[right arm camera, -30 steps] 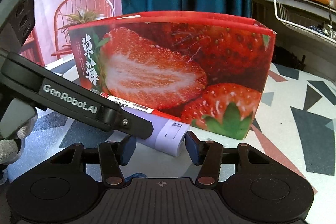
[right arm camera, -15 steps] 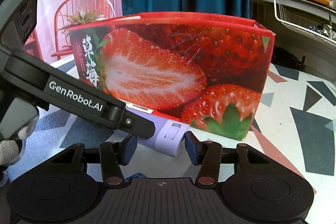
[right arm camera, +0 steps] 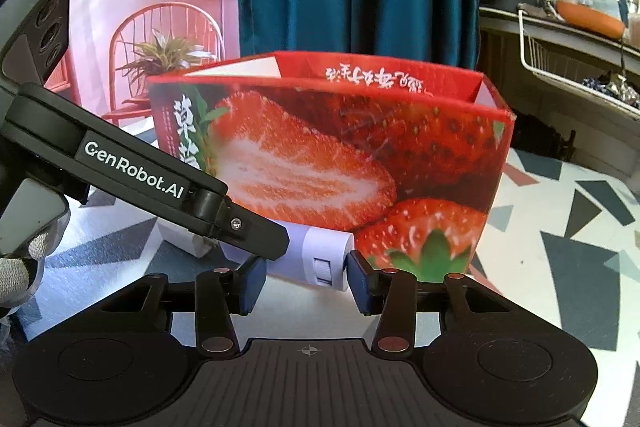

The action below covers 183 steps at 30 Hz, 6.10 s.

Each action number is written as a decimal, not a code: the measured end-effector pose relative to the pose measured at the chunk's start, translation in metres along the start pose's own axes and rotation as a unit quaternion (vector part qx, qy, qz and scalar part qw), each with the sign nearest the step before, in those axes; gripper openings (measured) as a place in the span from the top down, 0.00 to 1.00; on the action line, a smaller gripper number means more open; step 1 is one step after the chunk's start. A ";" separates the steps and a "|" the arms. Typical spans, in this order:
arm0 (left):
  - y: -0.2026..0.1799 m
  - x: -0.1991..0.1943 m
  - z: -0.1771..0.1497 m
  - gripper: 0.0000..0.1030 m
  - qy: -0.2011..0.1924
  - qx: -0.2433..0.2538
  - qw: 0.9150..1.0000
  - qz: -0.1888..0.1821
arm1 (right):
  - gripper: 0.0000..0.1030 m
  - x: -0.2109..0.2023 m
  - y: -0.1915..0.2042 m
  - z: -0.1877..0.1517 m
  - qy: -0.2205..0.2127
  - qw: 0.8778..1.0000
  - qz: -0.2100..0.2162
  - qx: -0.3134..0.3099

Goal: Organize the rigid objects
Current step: 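Lift the lavender case with the left tool into the red box, then open the left tool to release the lavender case and withdraw, then move the right tool to the blue tape dispenser and close on it, then close the left tool on the white charger while the right tool holds the blue tape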

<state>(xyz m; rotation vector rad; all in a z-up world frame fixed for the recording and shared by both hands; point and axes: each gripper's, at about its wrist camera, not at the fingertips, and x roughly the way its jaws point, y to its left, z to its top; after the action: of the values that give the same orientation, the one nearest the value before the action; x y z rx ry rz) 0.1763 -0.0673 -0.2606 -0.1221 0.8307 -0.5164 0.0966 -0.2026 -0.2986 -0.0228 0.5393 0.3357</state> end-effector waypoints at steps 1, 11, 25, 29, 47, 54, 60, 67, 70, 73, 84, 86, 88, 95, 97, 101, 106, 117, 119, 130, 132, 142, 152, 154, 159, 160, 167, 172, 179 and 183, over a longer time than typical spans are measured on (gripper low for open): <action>-0.001 -0.003 0.000 0.44 -0.003 0.004 1.000 0.001 | 0.60 -0.002 0.001 0.002 -0.002 1.000 -0.001 0.000; -0.017 -0.041 0.003 0.44 -0.045 0.030 0.999 0.000 | 0.60 -0.022 0.007 0.024 -0.020 1.000 -0.009 -0.002; -0.017 -0.095 0.045 0.44 -0.114 0.036 0.993 -0.015 | 0.60 -0.041 0.015 0.094 -0.057 0.998 -0.014 -0.030; -0.008 -0.092 0.070 0.44 -0.119 0.027 0.992 -0.013 | 0.60 -0.026 0.008 0.120 -0.057 0.998 -0.003 -0.022; 0.029 0.012 0.116 0.44 -0.002 -0.033 0.997 -0.076 | 0.60 0.076 -0.058 0.140 0.074 0.994 -0.027 0.071; 0.028 0.025 0.115 0.44 0.010 -0.031 0.997 -0.064 | 0.62 0.083 -0.067 0.128 0.089 0.991 -0.029 0.095; 0.023 0.022 0.116 0.44 0.003 -0.014 0.998 -0.058 | 0.62 0.082 -0.067 0.128 0.087 0.991 -0.029 0.097; 0.011 0.009 0.117 0.44 -0.012 0.022 0.999 -0.047 | 0.62 0.073 -0.058 0.132 0.075 0.994 -0.031 0.071; 0.009 0.001 0.115 0.44 -0.021 0.026 0.999 -0.043 | 0.60 0.064 -0.053 0.134 0.066 0.995 -0.037 0.059; 0.006 -0.010 0.114 0.43 -0.032 0.038 0.998 -0.034 | 0.54 0.055 -0.049 0.135 0.056 0.996 -0.041 0.049; 0.014 -0.070 0.106 0.29 -0.098 0.061 0.993 0.009 | 0.34 0.013 -0.035 0.132 -0.004 0.998 -0.056 0.025; 0.020 -0.082 0.099 0.28 -0.105 0.060 0.993 0.014 | 0.31 0.005 -0.031 0.127 -0.018 0.998 -0.059 0.025; 0.025 -0.093 0.091 0.28 -0.112 0.056 0.992 0.020 | 0.27 -0.002 -0.028 0.121 -0.032 0.997 -0.061 0.027; 0.042 -0.110 0.045 0.28 -0.106 0.032 0.993 0.036 | 0.26 -0.025 -0.011 0.094 -0.055 0.996 -0.056 0.037; 0.046 -0.109 0.034 0.28 -0.103 0.019 0.994 0.036 | 0.26 -0.028 -0.007 0.085 -0.051 0.996 -0.050 0.048; 0.049 -0.100 0.014 0.28 -0.096 -0.005 0.995 0.036 | 0.27 -0.025 -0.002 0.066 -0.032 0.997 -0.044 0.055; 0.050 -0.088 -0.004 0.28 -0.068 -0.001 0.997 0.035 | 0.29 -0.017 0.000 0.042 -0.003 0.997 -0.047 0.061; 0.047 -0.073 -0.025 0.29 -0.048 0.006 0.998 0.049 | 0.31 -0.016 0.004 0.006 0.055 0.995 -0.032 0.072; 0.047 -0.073 -0.027 0.29 -0.046 0.004 0.998 0.048 | 0.31 -0.018 0.006 0.000 0.066 0.995 -0.025 0.071; 0.049 -0.075 -0.030 0.29 -0.047 -0.006 0.998 0.048 | 0.56 -0.023 0.002 -0.022 0.125 0.990 -0.022 0.059; 0.049 -0.074 -0.030 0.29 -0.047 -0.007 0.998 0.047 | 0.58 -0.022 0.004 -0.023 0.123 0.991 -0.023 0.043; 0.050 -0.067 -0.033 0.29 -0.035 -0.008 0.998 0.049 | 0.73 -0.006 0.005 -0.020 0.095 0.995 -0.011 0.005; 0.051 -0.061 -0.036 0.29 -0.027 -0.006 0.998 0.057 | 0.73 0.024 -0.001 -0.008 0.074 0.997 -0.010 -0.016; 0.051 -0.060 -0.036 0.29 -0.026 -0.006 0.998 0.059 | 0.73 0.023 -0.001 -0.011 0.066 0.998 -0.011 -0.016; 0.049 -0.054 -0.039 0.29 -0.018 0.000 0.998 0.060 | 0.73 0.024 -0.002 -0.012 0.062 0.998 -0.009 -0.013; 0.049 -0.053 -0.039 0.29 -0.017 0.002 0.998 0.061 | 0.73 0.023 -0.003 -0.012 0.061 0.998 -0.008 -0.013; 0.049 -0.044 -0.037 0.29 -0.012 0.005 0.997 0.080 | 0.73 0.023 -0.002 -0.013 0.058 0.998 -0.008 -0.011; 0.046 -0.038 -0.025 0.29 -0.022 0.003 0.995 0.101 | 0.73 0.023 -0.002 -0.013 0.057 0.998 -0.006 -0.009; 0.030 -0.016 -0.012 0.37 -0.019 0.011 0.991 0.135 | 0.72 0.024 -0.006 -0.013 0.057 0.998 0.002 -0.001; 0.027 -0.009 -0.011 0.38 -0.027 -0.004 0.987 0.157 | 0.72 0.023 -0.007 -0.014 0.056 0.998 0.003 0.001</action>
<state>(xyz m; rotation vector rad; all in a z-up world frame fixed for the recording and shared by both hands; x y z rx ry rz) 0.1738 -0.0383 -0.2697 -0.0115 0.7812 -0.2120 0.1107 -0.2033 -0.3226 -0.0382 0.6510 0.3421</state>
